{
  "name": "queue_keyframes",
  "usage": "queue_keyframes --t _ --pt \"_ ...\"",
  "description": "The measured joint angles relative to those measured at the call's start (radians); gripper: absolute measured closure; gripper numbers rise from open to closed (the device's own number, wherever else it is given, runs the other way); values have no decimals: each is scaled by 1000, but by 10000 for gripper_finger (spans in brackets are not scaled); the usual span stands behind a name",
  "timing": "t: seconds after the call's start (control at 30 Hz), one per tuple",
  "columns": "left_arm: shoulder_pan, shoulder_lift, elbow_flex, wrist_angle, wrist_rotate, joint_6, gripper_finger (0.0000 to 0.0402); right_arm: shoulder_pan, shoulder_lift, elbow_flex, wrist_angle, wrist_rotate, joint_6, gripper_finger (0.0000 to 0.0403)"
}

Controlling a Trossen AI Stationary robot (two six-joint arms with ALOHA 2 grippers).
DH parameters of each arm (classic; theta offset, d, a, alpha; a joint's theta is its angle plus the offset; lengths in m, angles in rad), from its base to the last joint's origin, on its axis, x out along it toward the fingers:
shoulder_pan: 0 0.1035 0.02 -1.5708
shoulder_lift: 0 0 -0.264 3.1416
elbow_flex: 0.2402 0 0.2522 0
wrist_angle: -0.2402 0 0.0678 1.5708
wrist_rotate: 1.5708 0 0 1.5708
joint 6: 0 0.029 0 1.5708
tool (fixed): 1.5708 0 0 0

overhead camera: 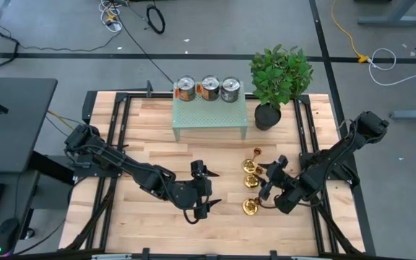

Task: Pick & Place candle stick holders
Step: Put the center gold candle holder on the shelf

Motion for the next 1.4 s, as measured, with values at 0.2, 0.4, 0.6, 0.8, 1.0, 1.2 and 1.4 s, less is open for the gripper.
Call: queue_keyframes --t 0.2,0.4,0.6,0.8,1.0,1.2,1.4 --pt "0 0 0 0 0 0 12 0 0 0 18 -26 -19 283" --pt "0 0 0 7 0 0 12 0 0 0 59 -29 -79 385" --pt "0 0 0 41 0 1 12 0 0 0 113 -51 -104 366" --pt "0 0 0 102 0 0 12 3 0 0 118 -53 -131 386" --pt "0 0 0 159 -9 0 12 3 -29 0 176 -51 -184 386" --pt "0 0 0 221 19 -28 12 3 -81 70 186 -52 -316 386" --pt "3 0 0 234 23 -32 12 3 -120 184 181 -44 -505 386"
